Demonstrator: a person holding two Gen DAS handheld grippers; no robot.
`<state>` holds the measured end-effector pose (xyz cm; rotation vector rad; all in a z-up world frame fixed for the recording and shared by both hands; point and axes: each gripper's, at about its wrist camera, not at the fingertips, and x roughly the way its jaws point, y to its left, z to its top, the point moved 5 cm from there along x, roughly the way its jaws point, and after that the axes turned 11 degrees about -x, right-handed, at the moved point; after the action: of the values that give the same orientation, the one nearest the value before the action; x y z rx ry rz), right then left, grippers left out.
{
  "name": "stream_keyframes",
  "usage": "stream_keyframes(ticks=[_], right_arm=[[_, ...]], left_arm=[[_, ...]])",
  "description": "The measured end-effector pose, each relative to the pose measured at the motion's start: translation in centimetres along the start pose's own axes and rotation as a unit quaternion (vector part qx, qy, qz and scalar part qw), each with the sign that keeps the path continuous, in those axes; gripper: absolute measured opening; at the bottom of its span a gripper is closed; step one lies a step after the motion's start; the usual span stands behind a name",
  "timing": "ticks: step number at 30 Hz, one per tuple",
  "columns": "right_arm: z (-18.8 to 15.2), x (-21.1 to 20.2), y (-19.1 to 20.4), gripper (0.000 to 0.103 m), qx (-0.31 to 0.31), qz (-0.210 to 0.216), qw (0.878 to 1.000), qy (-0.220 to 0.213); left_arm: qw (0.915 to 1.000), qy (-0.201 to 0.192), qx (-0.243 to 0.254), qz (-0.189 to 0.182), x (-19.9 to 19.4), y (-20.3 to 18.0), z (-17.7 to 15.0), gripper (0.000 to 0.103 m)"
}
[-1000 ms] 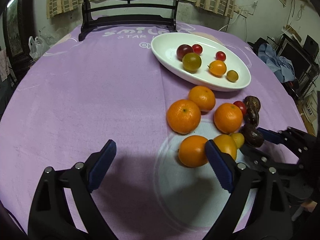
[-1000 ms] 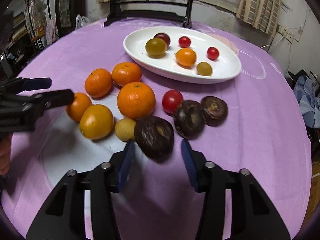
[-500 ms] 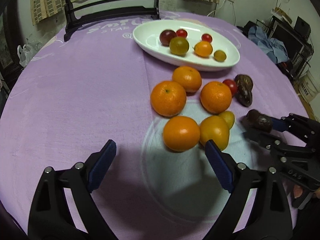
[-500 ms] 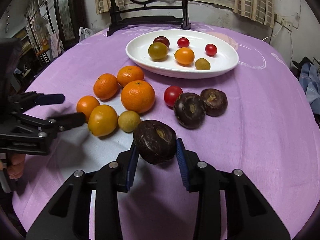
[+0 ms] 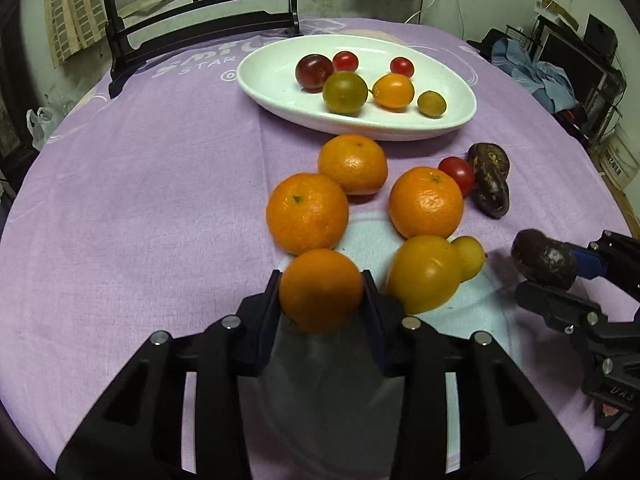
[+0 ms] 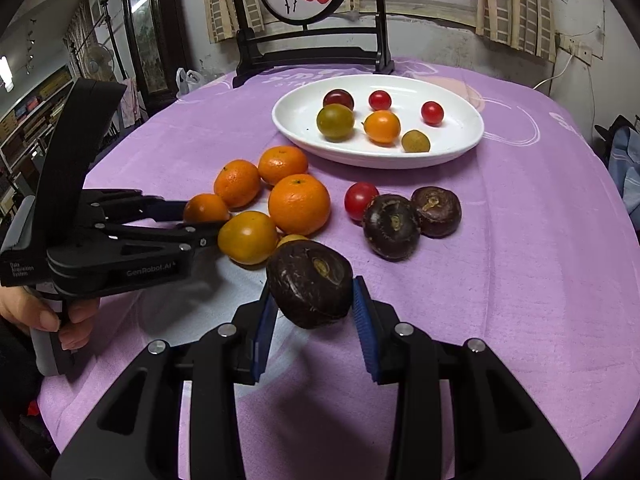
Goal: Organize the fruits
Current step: 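Grasp a dark brown round fruit with the right gripper while the left gripper grasps an orange, then set the brown fruit on the plate with the right gripper while the left gripper releases the orange there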
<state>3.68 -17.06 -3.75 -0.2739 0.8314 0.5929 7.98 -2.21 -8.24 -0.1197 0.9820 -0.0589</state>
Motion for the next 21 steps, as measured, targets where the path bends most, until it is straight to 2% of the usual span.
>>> stream_keyframes(ticks=[6, 11, 16, 21], right_arm=[[0.2, -0.4, -0.2, 0.037, 0.001, -0.002, 1.000, -0.011], [0.6, -1.6, -0.5, 0.037, 0.014, -0.005, 0.999, -0.031], [2.7, -4.1, -0.6, 0.037, 0.009, -0.013, 0.998, -0.069], [5.9, -5.1, -1.7, 0.037, -0.021, -0.048, 0.995, -0.080]], left_arm=[[0.9999, 0.005, -0.007, -0.007, -1.6, 0.2, -0.5, 0.039], [0.9995, -0.015, -0.007, -0.026, -4.4, -0.2, 0.2, 0.039], [0.9984, -0.045, -0.007, -0.035, -7.0, -0.7, 2.9, 0.039], [0.9972, -0.066, -0.010, -0.033, -7.7, -1.4, 6.2, 0.039]])
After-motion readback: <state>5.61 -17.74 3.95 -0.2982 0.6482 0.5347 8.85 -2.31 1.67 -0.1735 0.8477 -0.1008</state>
